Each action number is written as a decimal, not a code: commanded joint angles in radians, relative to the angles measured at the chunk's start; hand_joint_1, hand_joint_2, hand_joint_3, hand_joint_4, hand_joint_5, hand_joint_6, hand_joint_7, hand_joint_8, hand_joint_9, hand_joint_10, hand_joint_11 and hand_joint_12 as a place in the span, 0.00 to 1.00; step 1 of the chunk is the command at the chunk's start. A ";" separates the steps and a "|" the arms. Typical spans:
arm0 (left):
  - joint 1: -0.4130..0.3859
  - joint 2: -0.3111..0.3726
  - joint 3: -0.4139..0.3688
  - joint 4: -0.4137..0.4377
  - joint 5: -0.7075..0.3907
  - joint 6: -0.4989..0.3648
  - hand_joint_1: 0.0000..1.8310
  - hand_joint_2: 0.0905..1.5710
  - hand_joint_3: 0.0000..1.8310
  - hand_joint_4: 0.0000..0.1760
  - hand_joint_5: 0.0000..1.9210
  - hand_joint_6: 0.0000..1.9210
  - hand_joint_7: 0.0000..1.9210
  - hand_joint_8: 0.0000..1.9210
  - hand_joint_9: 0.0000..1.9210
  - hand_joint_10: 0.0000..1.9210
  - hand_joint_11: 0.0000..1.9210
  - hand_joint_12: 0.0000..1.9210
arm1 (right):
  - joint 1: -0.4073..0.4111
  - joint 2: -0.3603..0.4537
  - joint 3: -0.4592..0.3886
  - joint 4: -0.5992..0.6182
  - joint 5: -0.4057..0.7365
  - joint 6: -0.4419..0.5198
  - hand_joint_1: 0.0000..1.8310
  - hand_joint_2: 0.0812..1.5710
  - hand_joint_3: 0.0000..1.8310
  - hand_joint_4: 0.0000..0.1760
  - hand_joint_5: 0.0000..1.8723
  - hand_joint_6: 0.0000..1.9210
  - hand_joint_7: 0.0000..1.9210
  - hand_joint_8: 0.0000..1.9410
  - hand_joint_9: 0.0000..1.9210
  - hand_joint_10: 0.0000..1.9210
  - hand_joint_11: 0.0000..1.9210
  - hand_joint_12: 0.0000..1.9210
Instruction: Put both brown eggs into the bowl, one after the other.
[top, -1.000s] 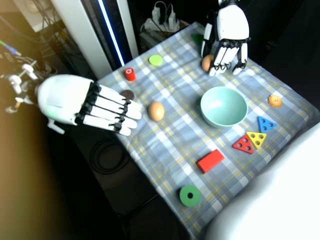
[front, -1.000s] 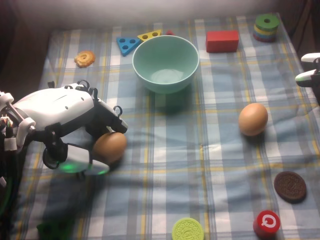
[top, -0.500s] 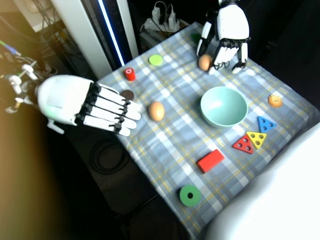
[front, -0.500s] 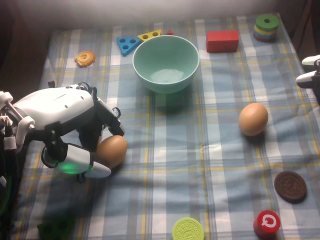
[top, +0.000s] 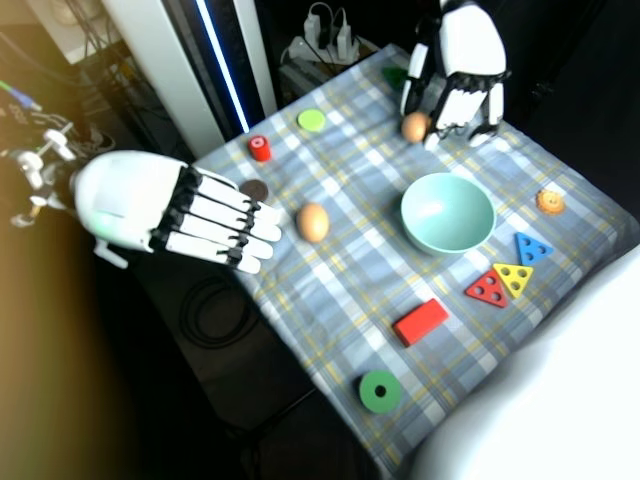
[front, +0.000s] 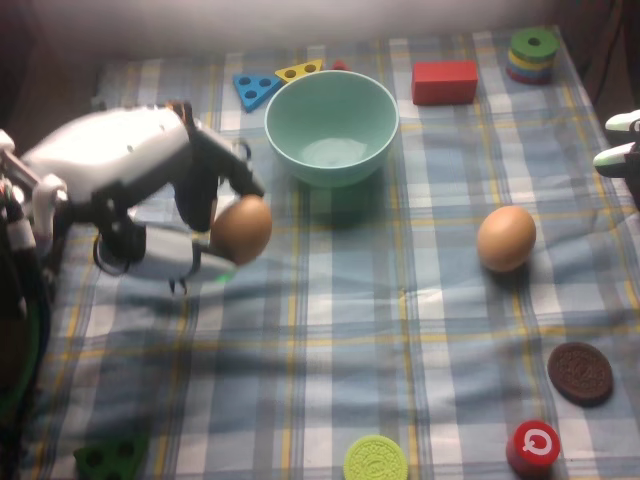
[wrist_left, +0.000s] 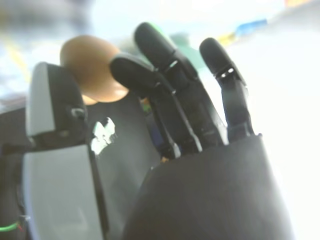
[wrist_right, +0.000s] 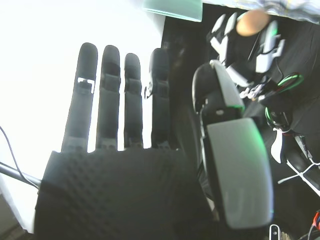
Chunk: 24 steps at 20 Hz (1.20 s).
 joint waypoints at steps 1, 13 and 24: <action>-0.022 -0.005 0.009 0.016 -0.135 -0.006 0.69 0.65 0.00 0.00 0.55 0.35 0.62 0.41 0.58 0.19 0.11 0.49 | 0.005 0.007 0.004 0.023 0.118 0.005 0.36 0.80 0.00 0.00 0.37 0.00 0.29 0.00 0.29 0.00 0.15 0.39; -0.323 -0.204 0.253 -0.004 -0.003 -0.004 0.69 0.67 0.00 0.00 0.49 0.44 0.60 0.46 0.63 0.01 0.07 0.56 | 0.005 -0.006 0.015 0.023 0.118 0.005 0.35 0.79 0.00 0.00 0.38 0.00 0.30 0.00 0.30 0.00 0.16 0.41; -0.347 -0.364 0.415 -0.029 0.194 0.019 0.69 0.66 0.00 0.00 0.54 0.35 0.58 0.49 0.62 0.00 0.09 0.52 | 0.006 -0.015 0.022 0.020 0.118 0.005 0.37 0.79 0.00 0.00 0.38 0.00 0.32 0.00 0.32 0.00 0.18 0.39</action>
